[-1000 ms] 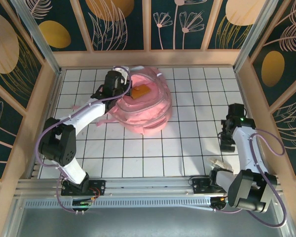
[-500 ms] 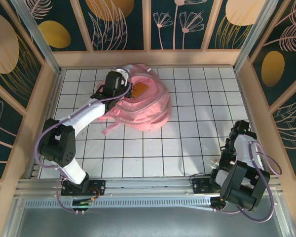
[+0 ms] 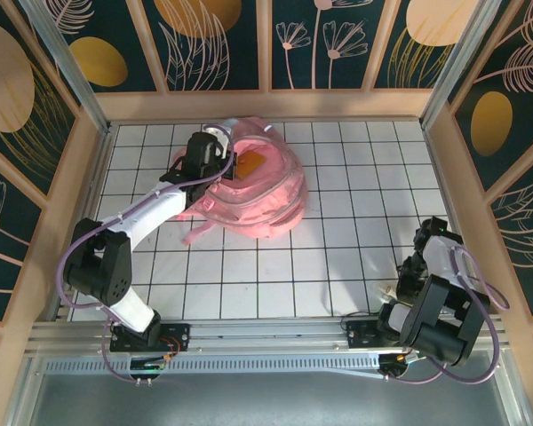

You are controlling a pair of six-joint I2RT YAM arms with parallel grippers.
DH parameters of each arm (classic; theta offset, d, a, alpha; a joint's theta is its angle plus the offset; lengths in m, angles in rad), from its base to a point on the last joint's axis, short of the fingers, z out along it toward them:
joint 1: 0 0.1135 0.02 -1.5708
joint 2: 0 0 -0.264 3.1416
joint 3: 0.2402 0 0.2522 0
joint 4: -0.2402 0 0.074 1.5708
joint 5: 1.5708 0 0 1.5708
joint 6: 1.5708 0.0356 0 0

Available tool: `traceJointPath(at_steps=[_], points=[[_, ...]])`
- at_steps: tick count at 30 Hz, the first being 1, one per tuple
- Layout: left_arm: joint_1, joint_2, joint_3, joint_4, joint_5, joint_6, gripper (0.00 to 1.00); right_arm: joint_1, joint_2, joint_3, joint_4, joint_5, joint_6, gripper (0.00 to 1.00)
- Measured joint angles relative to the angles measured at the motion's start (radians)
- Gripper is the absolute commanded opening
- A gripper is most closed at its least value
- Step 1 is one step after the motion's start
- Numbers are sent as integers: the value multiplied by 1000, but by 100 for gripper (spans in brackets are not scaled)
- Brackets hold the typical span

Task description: Pack books, pencil case, and school supplies into a backpack

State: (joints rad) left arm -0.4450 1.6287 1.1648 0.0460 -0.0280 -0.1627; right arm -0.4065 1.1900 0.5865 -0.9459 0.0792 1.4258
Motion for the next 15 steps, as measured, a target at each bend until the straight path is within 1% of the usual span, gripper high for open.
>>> traceJointPath(at_steps=[2, 5, 6, 9, 11, 12, 13, 15], points=[[0, -7, -14, 11, 0, 0, 0, 21, 31, 26, 18, 8, -14, 58], [0, -18, -35, 28, 0, 0, 0, 64, 80, 87, 81, 23, -26, 65], [0, -24, -46, 34, 0, 0, 0, 83, 90, 115, 98, 34, -24, 65], [0, -44, -79, 54, 0, 0, 0, 121, 67, 164, 121, 60, -13, 65], [0, -55, -94, 63, 0, 0, 0, 127, 34, 170, 127, 73, -10, 66], [0, -60, -100, 66, 0, 0, 0, 127, 19, 170, 126, 79, -10, 68], [0, -63, -106, 72, 1, 1, 0, 127, 10, 170, 119, 79, -10, 74], [0, -69, -119, 85, 10, 5, 0, 127, -2, 169, 98, 74, -10, 87]])
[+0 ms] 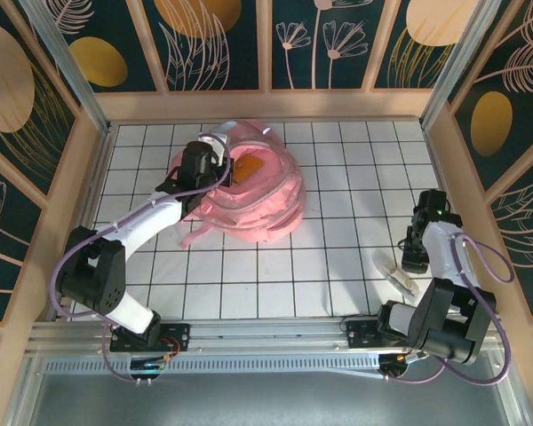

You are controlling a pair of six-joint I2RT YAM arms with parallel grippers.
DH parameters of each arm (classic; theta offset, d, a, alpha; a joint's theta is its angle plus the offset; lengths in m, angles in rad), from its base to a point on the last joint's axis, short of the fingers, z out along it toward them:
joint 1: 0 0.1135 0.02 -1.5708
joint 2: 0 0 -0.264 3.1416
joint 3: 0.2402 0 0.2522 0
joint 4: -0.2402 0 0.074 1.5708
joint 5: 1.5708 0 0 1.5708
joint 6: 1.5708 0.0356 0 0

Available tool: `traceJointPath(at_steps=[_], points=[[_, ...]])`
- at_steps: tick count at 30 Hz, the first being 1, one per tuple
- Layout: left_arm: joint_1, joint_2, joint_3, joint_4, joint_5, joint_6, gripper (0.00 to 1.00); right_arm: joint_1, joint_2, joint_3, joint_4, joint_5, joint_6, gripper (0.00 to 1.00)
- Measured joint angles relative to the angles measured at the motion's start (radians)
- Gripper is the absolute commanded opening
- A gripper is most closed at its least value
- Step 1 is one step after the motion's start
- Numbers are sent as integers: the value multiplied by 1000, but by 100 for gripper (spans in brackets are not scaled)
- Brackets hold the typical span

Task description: Pack books, pencil case, and school supplies into a backpack

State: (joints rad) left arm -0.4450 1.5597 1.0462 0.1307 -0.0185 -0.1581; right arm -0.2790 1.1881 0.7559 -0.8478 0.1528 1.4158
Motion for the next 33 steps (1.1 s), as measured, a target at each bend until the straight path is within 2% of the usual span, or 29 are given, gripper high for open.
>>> traceJointPath(at_steps=[3, 8, 16, 20, 22, 24, 33], points=[[0, -11, -20, 20, 24, 23, 0, 18, -54, -40, -24, -4, 24, 99], [2, -18, -29, 40, 81, 61, 0, 13, -159, -151, -54, -8, 82, 99], [2, -18, -29, 40, 124, 99, 0, -66, -89, -214, -5, -25, 109, 99], [2, -18, -29, 40, 129, 102, 0, -117, -51, -228, 51, -49, 110, 91], [2, -21, -34, 42, 134, 102, 0, -127, -40, -231, 73, -55, 107, 69], [2, -27, -43, 43, 138, 102, 0, -135, -28, -232, 106, -58, 108, 53], [2, -37, -47, 40, 134, 124, 0, -122, -14, -221, 119, -59, 56, 43]])
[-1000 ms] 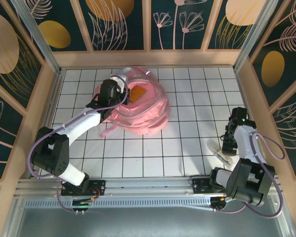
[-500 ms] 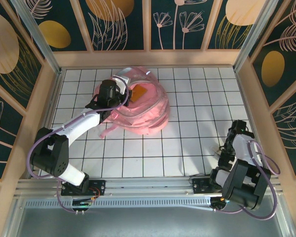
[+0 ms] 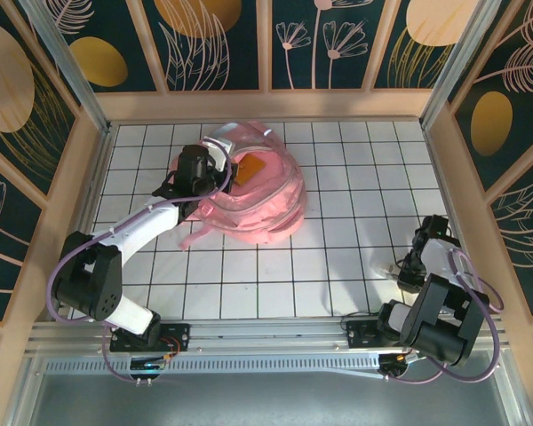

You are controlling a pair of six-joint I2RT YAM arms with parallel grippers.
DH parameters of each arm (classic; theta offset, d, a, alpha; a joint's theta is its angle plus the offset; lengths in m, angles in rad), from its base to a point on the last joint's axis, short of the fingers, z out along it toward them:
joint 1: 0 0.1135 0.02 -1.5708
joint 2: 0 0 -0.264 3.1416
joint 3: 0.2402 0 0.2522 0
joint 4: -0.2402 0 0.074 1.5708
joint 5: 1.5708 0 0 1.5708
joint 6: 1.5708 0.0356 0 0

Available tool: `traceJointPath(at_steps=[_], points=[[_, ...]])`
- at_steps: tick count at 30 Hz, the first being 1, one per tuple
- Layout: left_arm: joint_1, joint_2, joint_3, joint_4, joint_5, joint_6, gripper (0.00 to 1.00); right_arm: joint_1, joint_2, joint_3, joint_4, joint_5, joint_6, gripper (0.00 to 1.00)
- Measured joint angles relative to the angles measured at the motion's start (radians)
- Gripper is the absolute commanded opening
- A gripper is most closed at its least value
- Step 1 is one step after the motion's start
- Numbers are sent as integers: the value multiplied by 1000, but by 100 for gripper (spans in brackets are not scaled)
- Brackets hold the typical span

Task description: Pack books, pencil case, and school supplies into a backpack

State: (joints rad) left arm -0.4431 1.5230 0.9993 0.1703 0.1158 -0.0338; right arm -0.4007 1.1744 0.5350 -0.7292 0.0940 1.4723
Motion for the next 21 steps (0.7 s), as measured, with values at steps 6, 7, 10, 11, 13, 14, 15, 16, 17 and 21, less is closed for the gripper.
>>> traceJointPath(at_steps=[6, 7, 10, 11, 13, 14, 15, 16, 17, 21], points=[[0, 0, 14, -25, 11, 35, 0, 124, -78, 24, 2, 20, -26, 39], [0, 0, 16, -26, 12, 39, 0, 148, -92, 28, 4, 21, -26, 39], [0, 0, 16, -30, 19, 46, 0, 231, -118, 47, 7, 21, -22, 39], [0, 0, 16, -32, 23, 48, 0, 263, -119, 56, 7, 23, -20, 39], [0, 0, 16, -35, 32, 51, 0, 336, -116, 80, 7, 21, -15, 39], [0, 0, 16, -37, 35, 53, 0, 384, -111, 100, 8, 16, -15, 38], [0, 0, 17, -39, 39, 55, 0, 425, -106, 121, 8, 13, -15, 38], [0, 3, 22, -45, 42, 57, 0, 478, -95, 152, 8, 9, -12, 38], [1, 7, 30, -51, 47, 57, 0, 529, -80, 187, 14, 5, -5, 38], [5, 24, 60, -79, 67, 57, 0, 714, 3, 347, 39, -3, 14, 38]])
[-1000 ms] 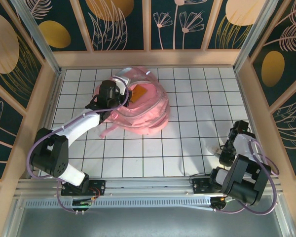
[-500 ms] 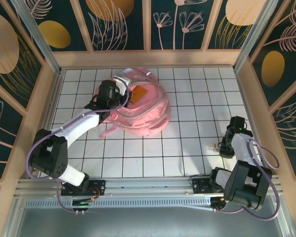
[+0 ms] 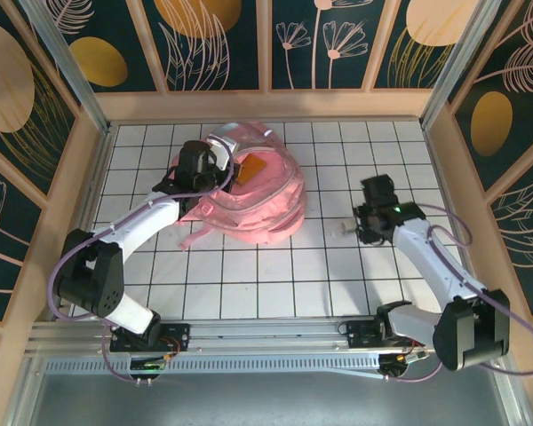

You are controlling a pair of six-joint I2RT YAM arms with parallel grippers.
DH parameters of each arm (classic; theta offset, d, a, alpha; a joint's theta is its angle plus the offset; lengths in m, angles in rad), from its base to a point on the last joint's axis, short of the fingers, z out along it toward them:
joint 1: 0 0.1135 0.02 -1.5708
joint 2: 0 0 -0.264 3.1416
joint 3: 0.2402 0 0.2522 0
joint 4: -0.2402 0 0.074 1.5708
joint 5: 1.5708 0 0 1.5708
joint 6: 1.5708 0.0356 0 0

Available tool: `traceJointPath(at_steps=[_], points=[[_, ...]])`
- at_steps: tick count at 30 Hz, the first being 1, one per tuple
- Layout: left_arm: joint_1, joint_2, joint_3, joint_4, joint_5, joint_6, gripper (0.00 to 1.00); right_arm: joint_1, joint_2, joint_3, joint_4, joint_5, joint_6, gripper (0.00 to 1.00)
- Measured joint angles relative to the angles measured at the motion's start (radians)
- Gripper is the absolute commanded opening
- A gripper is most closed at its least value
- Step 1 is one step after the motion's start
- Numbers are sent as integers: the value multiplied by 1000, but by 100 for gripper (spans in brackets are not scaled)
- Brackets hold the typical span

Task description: Pack books, pencil case, and school supplies into a backpack

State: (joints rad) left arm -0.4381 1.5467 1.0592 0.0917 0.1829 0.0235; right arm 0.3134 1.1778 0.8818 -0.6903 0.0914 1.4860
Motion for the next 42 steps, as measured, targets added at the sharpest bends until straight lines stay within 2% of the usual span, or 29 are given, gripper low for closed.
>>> traceJointPath(at_steps=[5, 11, 16, 22, 25, 28, 30, 32, 35, 42], points=[[1, 1, 5, -14, 23, 0, 0, 198, 188, 264, 47, -11, 19, 38], [1, 1, 24, -48, 50, -2, 0, 338, 384, 475, 148, -11, 50, 34], [1, 3, 43, -71, 90, -16, 0, 376, 550, 567, 241, -45, 72, 34], [1, 5, 61, -97, 121, -26, 0, 381, 715, 716, 238, -68, 80, 46], [1, 7, 68, -98, 129, -28, 0, 381, 737, 744, 238, -71, 90, 53], [1, 8, 69, -98, 132, -31, 0, 380, 752, 769, 220, -70, 91, 73], [1, 11, 71, -97, 131, -35, 0, 380, 762, 789, 195, -70, 85, 79], [2, 13, 74, -97, 131, -36, 0, 379, 763, 795, 173, -70, 83, 80], [1, 15, 74, -100, 134, -35, 0, 377, 755, 783, 169, -72, 73, 74], [-8, 19, 86, -120, 162, -33, 0, 377, 590, 579, 232, -76, 36, 62]])
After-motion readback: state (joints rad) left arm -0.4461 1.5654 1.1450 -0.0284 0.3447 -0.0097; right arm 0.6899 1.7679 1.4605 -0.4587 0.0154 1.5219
